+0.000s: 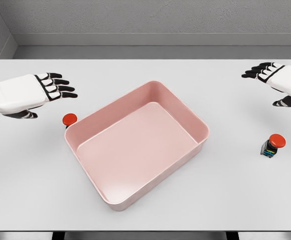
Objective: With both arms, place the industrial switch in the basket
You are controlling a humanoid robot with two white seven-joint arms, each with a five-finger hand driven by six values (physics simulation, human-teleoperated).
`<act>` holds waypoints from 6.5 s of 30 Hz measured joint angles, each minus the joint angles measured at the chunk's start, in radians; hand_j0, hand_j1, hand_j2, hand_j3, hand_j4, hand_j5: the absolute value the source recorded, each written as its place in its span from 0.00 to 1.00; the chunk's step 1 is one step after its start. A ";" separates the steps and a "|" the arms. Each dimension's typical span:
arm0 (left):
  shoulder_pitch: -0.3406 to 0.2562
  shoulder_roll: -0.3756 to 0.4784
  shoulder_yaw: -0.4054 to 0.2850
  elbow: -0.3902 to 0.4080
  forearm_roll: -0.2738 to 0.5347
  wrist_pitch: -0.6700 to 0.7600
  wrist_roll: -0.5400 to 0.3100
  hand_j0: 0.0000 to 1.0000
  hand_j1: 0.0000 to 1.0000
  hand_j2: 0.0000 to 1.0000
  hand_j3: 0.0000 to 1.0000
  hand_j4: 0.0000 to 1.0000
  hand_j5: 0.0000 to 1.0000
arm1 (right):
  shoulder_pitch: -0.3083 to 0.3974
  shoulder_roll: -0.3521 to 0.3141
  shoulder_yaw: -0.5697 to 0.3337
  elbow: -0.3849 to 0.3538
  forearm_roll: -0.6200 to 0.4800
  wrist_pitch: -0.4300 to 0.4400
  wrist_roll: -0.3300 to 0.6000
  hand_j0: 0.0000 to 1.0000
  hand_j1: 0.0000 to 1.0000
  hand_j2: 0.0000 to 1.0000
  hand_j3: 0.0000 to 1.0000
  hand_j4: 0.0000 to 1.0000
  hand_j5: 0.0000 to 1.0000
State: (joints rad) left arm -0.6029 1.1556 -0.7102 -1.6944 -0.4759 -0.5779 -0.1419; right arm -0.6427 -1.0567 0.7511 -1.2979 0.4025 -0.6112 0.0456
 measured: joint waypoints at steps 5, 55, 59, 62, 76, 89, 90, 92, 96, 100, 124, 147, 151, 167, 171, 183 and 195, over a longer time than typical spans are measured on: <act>-0.008 -0.003 -0.007 -0.001 -0.003 0.002 -0.011 1.00 1.00 1.00 1.00 1.00 1.00 | 0.028 -0.002 -0.001 0.001 0.008 0.000 0.001 1.00 1.00 1.00 1.00 1.00 1.00; -0.066 -0.152 -0.202 -0.004 -0.150 0.268 -0.198 0.73 0.73 0.73 0.73 0.73 0.73 | 0.328 -0.217 -0.101 -0.221 0.054 0.000 0.050 1.00 1.00 1.00 1.00 1.00 1.00; -0.066 -0.152 -0.202 -0.004 -0.150 0.268 -0.197 0.73 0.73 0.73 0.73 0.73 0.73 | 0.328 -0.212 -0.103 -0.223 0.054 0.000 0.058 1.00 1.00 1.00 1.00 1.00 1.00; -0.066 -0.152 -0.203 -0.004 -0.150 0.267 -0.198 0.70 0.70 0.70 0.70 0.70 0.70 | 0.333 -0.210 -0.103 -0.224 0.054 0.000 0.061 1.00 1.00 1.00 1.00 1.00 1.00; -0.066 -0.149 -0.203 -0.004 -0.150 0.266 -0.197 0.60 0.60 0.60 0.60 0.60 0.60 | 0.344 -0.189 -0.099 -0.236 0.054 0.000 0.064 1.00 1.00 1.00 1.00 1.00 1.00; -0.066 -0.147 -0.206 -0.004 -0.149 0.266 -0.195 0.47 0.47 0.47 0.47 0.47 0.47 | 0.342 -0.169 -0.127 -0.228 0.118 0.000 0.063 0.89 0.89 0.89 0.89 0.89 0.89; -0.066 -0.147 -0.207 -0.004 -0.149 0.266 -0.195 0.46 0.46 0.46 0.46 0.46 0.46 | 0.342 -0.168 -0.128 -0.228 0.125 0.000 0.063 0.88 0.88 0.88 0.88 0.88 0.88; -0.066 -0.147 -0.207 -0.003 -0.149 0.266 -0.193 0.45 0.45 0.45 0.45 0.45 0.45 | 0.342 -0.164 -0.128 -0.229 0.137 0.000 0.063 0.88 0.88 0.88 0.88 0.88 0.88; -0.075 -0.146 -0.210 -0.003 -0.150 0.265 -0.195 0.44 0.44 0.44 0.44 0.44 0.44 | 0.345 -0.160 -0.127 -0.233 0.154 0.000 0.064 0.88 0.88 0.88 0.88 0.88 0.88; -0.097 -0.138 -0.210 -0.002 -0.148 0.264 -0.196 0.44 0.44 0.44 0.44 0.44 0.44 | 0.353 -0.158 -0.125 -0.240 0.172 0.000 0.064 0.88 0.88 0.88 0.88 0.88 0.88; -0.328 -0.127 -0.194 -0.009 0.013 0.029 -0.199 0.45 0.45 0.45 0.45 0.45 0.45 | 0.350 -0.141 -0.135 -0.243 0.245 0.005 0.057 0.55 0.55 0.55 0.55 0.55 0.55; -0.330 -0.249 -0.204 -0.059 0.189 -0.036 -0.310 0.50 0.50 0.50 0.50 0.50 0.50 | 0.337 -0.137 -0.182 -0.253 0.264 0.000 0.059 0.51 0.51 0.51 0.51 0.51 0.51; -0.330 -0.254 -0.224 -0.059 0.166 -0.036 -0.311 0.58 0.58 0.58 0.58 0.58 0.58 | 0.333 -0.128 -0.188 -0.263 0.262 0.000 0.058 0.51 0.51 0.51 0.51 0.51 0.51; -0.382 -0.234 -0.213 -0.062 0.203 -0.035 -0.306 1.00 1.00 1.00 1.00 1.00 1.00 | 0.318 -0.120 -0.233 -0.357 0.240 0.000 0.058 0.51 0.51 0.51 0.51 0.51 0.51; -0.370 -0.089 -0.149 -0.012 0.390 -0.035 -0.301 1.00 1.00 1.00 1.00 1.00 1.00 | 0.310 -0.121 -0.238 -0.378 0.228 0.000 0.058 0.51 0.51 0.51 0.51 0.51 0.51; -0.195 -0.028 -0.218 0.263 0.524 -0.036 -0.300 1.00 1.00 1.00 1.00 1.00 1.00 | 0.272 -0.113 -0.240 -0.403 0.197 0.000 0.060 0.49 0.49 0.49 0.49 0.49 0.49; -0.195 -0.048 -0.222 0.289 0.529 -0.035 -0.300 1.00 1.00 1.00 1.00 1.00 1.00 | 0.262 -0.095 -0.240 -0.438 0.188 0.000 0.061 0.49 0.49 0.49 0.49 0.49 0.49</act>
State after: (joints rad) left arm -0.7977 1.1081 -0.9321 -1.4054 0.0528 -0.6130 -0.4421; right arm -0.3804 -1.1521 0.5115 -1.7364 0.5909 -0.6116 0.1061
